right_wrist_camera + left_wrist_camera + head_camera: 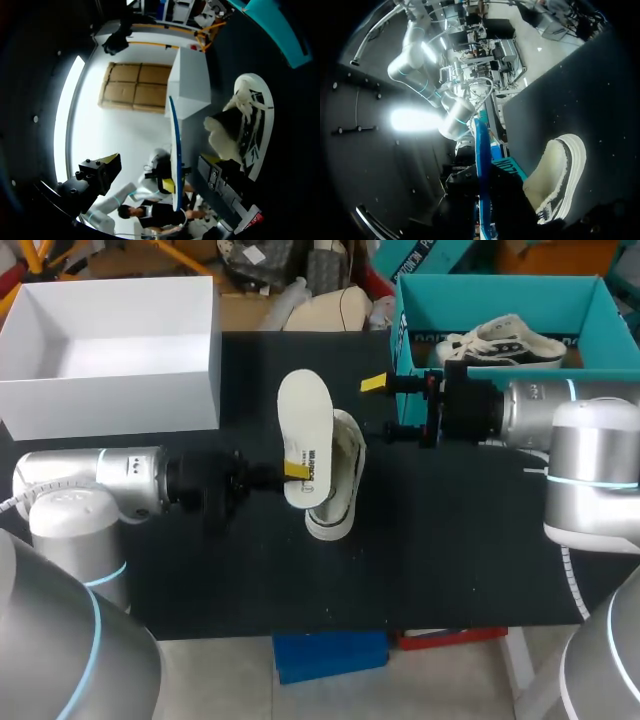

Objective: Take the shoe out of the shoebox, open the shoe tongue, remove and reinsert the insole, then place the shoe into the shoebox

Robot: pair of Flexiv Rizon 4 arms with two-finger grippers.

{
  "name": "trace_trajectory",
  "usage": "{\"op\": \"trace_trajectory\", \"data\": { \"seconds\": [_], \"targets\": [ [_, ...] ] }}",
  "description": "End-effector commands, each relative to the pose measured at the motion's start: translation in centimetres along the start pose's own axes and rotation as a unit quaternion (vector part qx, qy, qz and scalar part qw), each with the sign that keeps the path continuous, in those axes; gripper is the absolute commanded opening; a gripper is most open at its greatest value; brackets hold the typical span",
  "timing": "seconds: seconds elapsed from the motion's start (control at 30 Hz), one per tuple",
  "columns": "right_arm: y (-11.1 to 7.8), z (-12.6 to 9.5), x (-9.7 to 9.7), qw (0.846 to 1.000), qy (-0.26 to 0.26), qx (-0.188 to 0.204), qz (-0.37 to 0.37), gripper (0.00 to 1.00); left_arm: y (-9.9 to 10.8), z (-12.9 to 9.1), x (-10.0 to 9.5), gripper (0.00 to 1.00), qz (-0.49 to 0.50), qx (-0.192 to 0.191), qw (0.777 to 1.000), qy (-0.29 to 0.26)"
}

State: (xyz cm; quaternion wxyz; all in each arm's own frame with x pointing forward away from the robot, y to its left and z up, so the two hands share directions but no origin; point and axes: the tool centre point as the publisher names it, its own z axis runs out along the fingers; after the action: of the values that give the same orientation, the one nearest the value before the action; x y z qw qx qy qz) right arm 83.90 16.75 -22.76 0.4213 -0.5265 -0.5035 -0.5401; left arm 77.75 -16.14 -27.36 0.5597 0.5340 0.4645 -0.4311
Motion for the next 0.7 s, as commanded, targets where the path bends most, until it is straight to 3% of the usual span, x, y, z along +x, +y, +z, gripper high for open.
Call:
{"op": "trace_trajectory", "data": {
  "seconds": [0.03, 0.37, 0.7],
  "targets": [
    [-0.1, 0.1, 0.0, 1.0, -0.001, -0.002, 0.0, 1.0, 1.0, 0.5, 0.1, 0.0, 0.002, 0.001, 1.0, -0.002],
    [-0.1, 0.1, 0.0, 1.0, -0.001, -0.002, 0.0, 1.0, 1.1, 0.5, 0.0, 0.0, 0.003, 0.0, 1.0, 0.003],
    [0.9, 2.1, -1.3, 0.997, -0.012, 0.065, -0.043, 1.0, 1.1, 0.5, 0.0, 0.0, 0.003, 0.0, 1.0, 0.003]
  ]
}}
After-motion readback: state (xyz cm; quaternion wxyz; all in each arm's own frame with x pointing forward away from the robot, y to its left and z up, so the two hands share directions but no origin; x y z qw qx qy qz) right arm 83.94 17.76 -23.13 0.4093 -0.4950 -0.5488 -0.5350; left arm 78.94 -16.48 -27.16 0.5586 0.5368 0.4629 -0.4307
